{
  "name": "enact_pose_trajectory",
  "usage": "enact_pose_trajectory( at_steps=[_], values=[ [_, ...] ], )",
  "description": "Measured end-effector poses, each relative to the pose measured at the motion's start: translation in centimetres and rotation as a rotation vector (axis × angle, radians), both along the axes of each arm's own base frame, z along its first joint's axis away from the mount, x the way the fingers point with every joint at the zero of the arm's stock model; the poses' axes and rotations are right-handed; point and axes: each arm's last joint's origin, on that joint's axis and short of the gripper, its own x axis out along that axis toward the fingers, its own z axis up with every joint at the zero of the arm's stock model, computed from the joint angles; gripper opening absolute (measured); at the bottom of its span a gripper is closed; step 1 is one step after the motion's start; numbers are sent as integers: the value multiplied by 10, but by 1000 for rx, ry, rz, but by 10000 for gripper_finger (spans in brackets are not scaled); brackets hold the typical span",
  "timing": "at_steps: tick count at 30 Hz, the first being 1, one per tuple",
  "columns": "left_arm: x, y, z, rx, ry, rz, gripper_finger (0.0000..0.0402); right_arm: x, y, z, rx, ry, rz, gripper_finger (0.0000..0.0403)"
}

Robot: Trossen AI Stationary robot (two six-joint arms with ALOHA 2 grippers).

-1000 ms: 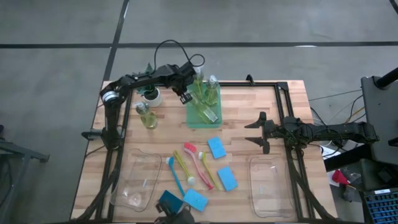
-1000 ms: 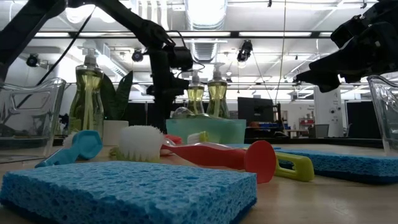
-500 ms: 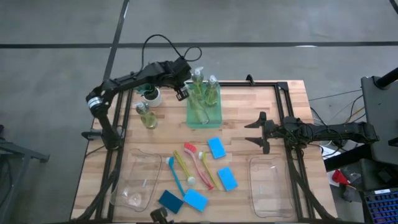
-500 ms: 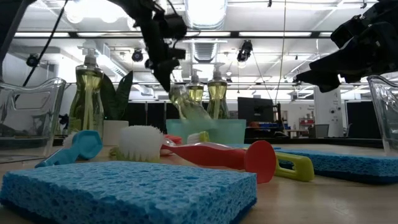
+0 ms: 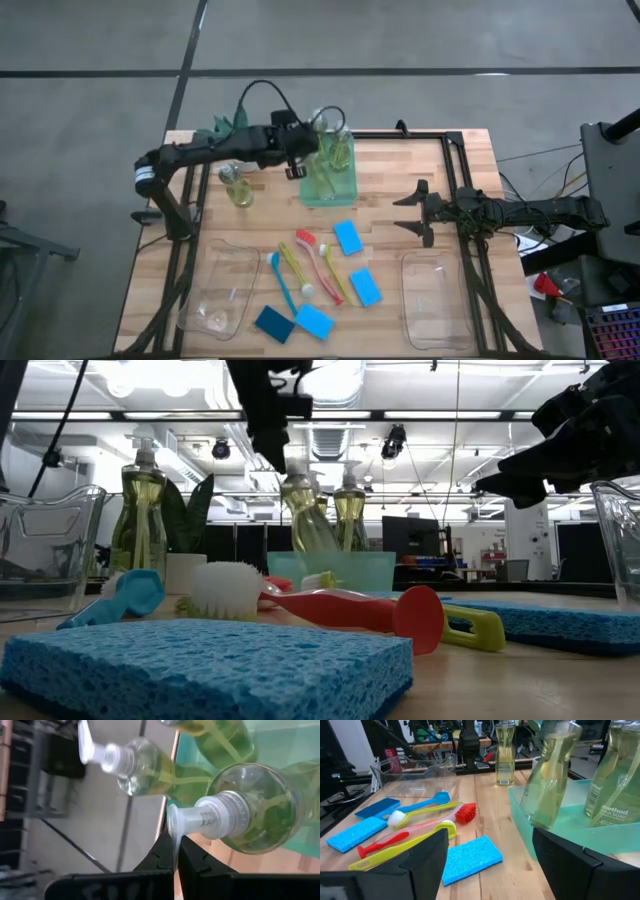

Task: Pick & Place Kitchen Sink Supplies
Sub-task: Put the right dishwashing liquid into the green bin

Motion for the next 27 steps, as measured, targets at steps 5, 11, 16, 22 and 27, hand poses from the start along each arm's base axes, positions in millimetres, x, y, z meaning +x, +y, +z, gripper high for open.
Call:
enact_pose_trajectory(
  at_steps=[5,11,16,22,27],
  values=[
    [6,-21,1,67,23,-33,0,0,0,0,0,0,0,275],
    [11,-41,2,130,35,-67,1,0,0,0,-2,0,1,269],
    [13,-55,3,151,46,-114,4,0,0,0,-2,0,1,276],
    [15,-63,3,160,44,-130,13,0,0,0,-2,-1,1,285],
    [15,-67,3,160,39,-143,23,0,0,0,-1,0,0,292]
  ],
)
